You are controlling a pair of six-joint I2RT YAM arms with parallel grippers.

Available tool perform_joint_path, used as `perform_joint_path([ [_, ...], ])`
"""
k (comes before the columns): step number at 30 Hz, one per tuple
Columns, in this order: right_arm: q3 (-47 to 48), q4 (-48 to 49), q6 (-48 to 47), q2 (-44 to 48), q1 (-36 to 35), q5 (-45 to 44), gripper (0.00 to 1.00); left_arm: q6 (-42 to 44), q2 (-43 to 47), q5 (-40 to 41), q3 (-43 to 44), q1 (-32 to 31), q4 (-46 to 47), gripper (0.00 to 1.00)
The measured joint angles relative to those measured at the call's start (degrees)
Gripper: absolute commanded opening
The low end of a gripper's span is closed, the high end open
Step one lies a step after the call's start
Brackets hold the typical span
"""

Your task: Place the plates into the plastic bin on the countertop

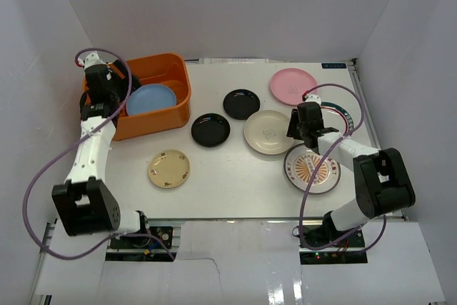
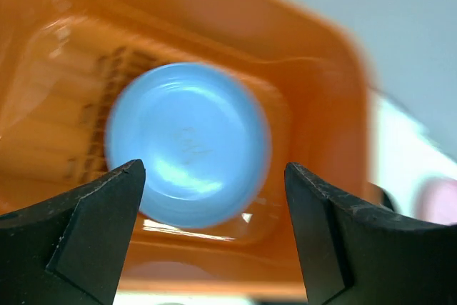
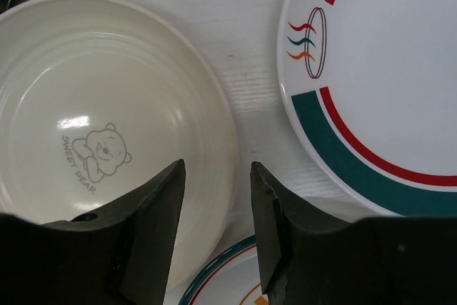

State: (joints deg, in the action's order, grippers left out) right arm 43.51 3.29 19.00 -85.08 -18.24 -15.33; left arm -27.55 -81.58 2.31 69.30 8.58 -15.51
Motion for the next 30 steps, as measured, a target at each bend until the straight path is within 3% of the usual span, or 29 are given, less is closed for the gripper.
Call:
perform_joint_path([
  [5,1.99,-0.11,-0.5,-4.42,0.28,-1.07,0.42,-0.72,13.33,-5.92,-2.62,-10.01,2.16,0.89],
  [10,3.61,-0.09,-0.79,-7.93,0.61,-0.59,0.24,-1.03,17.14,-10.56,-5.11,-25.53,1.33,0.89],
  [12,3.69,-0.22,-0.59,-8.66,0.61,-0.66,0.16,-1.07,16.24,-12.02,-6.32,-30.1,0.02,0.89],
  [17,3.63,-0.61,-0.09,-5.62,0.66,-0.72,0.08,-1.22,12.07,-13.49,-8.63,-34.51,-4.09,0.93],
  [25,1.16,-3.37,-0.42,11.13,0.72,-0.48,0.08,-1.55,-0.35,-17.42,-6.91,-41.22,-5.31,0.95],
  [30,0.59,-4.39,0.11,16.98,0.72,5.86,0.08,-2.34,-6.67,-17.97,-5.46,-43.93,-2.78,0.93],
])
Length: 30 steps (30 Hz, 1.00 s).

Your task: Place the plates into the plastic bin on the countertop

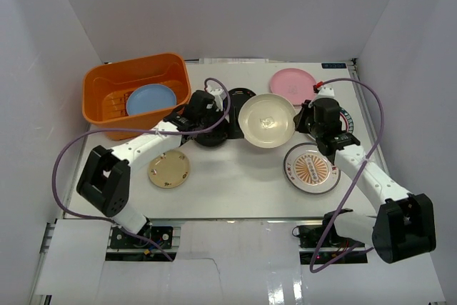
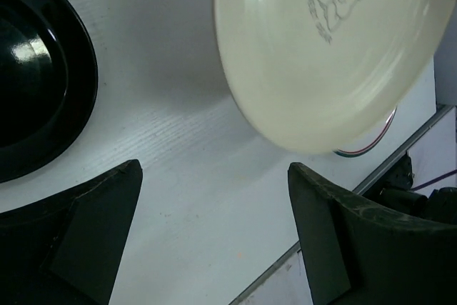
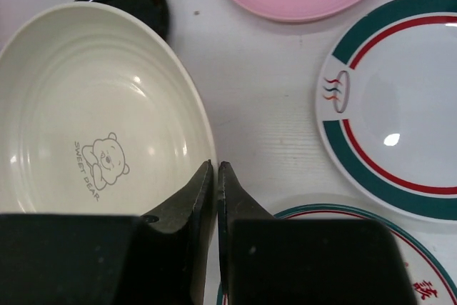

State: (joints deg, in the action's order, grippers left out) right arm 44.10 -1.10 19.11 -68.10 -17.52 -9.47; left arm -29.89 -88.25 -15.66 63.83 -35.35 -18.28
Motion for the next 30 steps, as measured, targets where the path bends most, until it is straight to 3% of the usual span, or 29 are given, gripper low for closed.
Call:
perform_joint_path([
  [7,-0.2,-0.87,0.68,2.71,-0.07,9.29,0.08,-1.64,-5.84,1.9,1.33,0.15,5.03,0.7],
  [10,-0.57,-0.42,1.25,2.95,-0.07,11.91,0.08,-2.08,-6.4,3.08,1.49,0.15,6.47,0.53],
  [11,-0.76,-0.22,1.42,2.95,-0.07,12.66,0.08,-2.14,-6.47,3.23,1.51,0.15,7.02,0.33],
  [14,-1.18,-0.28,1.44,2.91,0.0,13.97,0.09,-3.32,-6.58,3.69,1.6,0.13,8.26,0.0],
  [15,-1.44,-0.37,1.38,2.91,0.17,13.97,0.12,-3.74,-6.58,3.69,1.68,0.2,8.76,0.0],
  [18,-1.79,-0.07,2.05,2.86,0.24,14.97,0.38,-3.39,-6.51,4.57,1.92,0.48,9.05,0.0],
  [19,-1.79,0.13,2.29,2.86,0.24,15.37,0.53,-3.34,-6.47,4.98,2.08,0.5,8.79,0.0],
  [22,-1.6,0.15,2.71,2.86,0.24,16.87,0.67,-2.84,-6.47,6.1,4.44,1.44,6.16,0.0],
  [26,0.68,-0.13,2.45,2.19,0.15,17.14,0.67,-2.05,-5.9,6.91,12.52,8.13,2.16,0.0],
  [30,3.72,0.0,2.05,-0.48,0.22,15.56,0.61,-1.62,-4.28,8.0,21.44,20.85,1.01,0.0],
])
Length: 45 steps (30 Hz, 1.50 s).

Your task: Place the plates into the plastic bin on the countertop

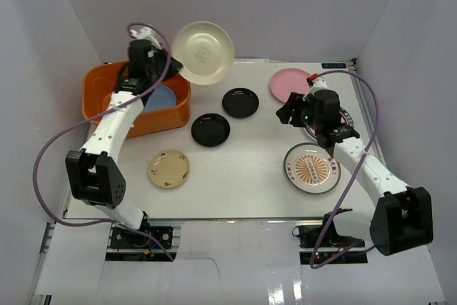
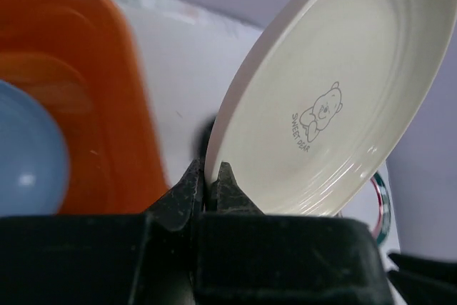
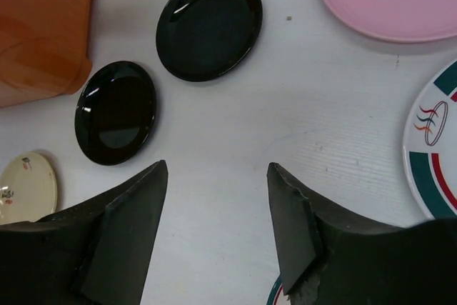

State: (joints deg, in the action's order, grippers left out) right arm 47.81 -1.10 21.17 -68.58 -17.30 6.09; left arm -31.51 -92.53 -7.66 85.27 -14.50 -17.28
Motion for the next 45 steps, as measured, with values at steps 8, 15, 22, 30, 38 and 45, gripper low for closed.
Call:
perform_joint_path([
  [8,8.68,-0.09,-2.56,-14.27,0.85,-9.73,0.48,-1.49,7.13,4.04,-5.49,21.7,-0.63,0.0],
  [15,21.07,-0.31,-4.2,-28.33,7.8,-15.65,0.6,-2.4,6.69,7.21,-15.37,26.71,-1.46,0.0],
  [22,32.59,-0.72,-5.09,-42.23,13.03,-18.62,0.64,-1.64,6.47,12.83,-18.86,27.08,-0.59,0.21],
  [30,40.96,-2.21,-5.18,-53.62,15.41,-17.92,0.56,-0.2,5.07,14.08,-19.26,27.15,2.67,0.87],
  [38,44.92,-2.64,-5.05,-59.1,17.09,-16.37,0.43,-0.2,8.02,8.94,-19.28,26.64,4.02,0.89],
  [45,45.16,-0.26,-2.4,-59.45,18.51,-13.27,0.08,2.99,17.99,6.38,-18.99,15.45,7.08,0.88],
])
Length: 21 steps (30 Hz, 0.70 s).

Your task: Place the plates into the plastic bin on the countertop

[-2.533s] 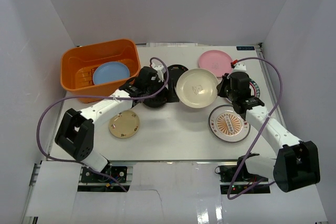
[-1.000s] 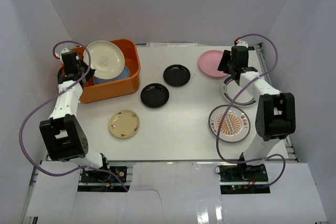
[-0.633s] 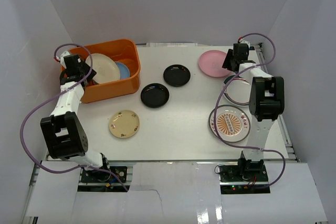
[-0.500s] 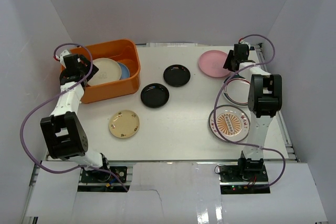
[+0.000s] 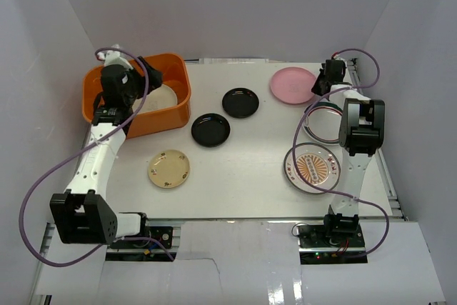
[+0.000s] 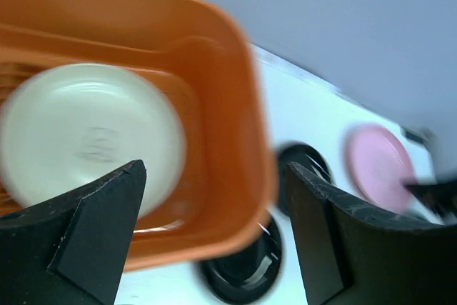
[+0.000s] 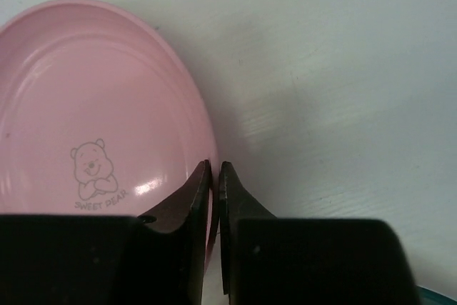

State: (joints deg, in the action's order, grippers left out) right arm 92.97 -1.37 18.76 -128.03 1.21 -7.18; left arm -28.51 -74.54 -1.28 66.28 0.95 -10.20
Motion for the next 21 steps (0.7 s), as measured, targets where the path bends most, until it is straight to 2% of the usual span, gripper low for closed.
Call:
perform_joint_path([
  [3,-1.18,2.08,1.05,2.23,0.28,1.05,0.08,1.25,1.27,-2.54,1.01,-6.84,0.26,0.87],
  [5,-3.82,3.1,1.03,5.53,0.26,0.98,0.08,1.51,1.25,-3.96,1.68,-9.14,0.07,0.87],
  [10,-13.33,5.16,2.91,18.69,0.0,5.14,0.08,0.37,0.96,-7.89,2.82,-14.51,-0.94,0.85],
  [14,-20.5,8.9,5.16,29.51,-1.03,9.97,0.08,-1.31,0.17,-10.05,2.99,-21.42,-1.2,0.85],
  [19,-33.73,12.31,8.33,41.79,-5.97,17.07,0.08,-3.5,-2.6,-12.31,2.97,-27.21,-1.38,0.84],
  [21,-37.73,12.22,9.18,45.03,-8.87,19.43,0.08,-4.2,-3.39,-12.17,2.64,-28.65,-1.2,0.81],
])
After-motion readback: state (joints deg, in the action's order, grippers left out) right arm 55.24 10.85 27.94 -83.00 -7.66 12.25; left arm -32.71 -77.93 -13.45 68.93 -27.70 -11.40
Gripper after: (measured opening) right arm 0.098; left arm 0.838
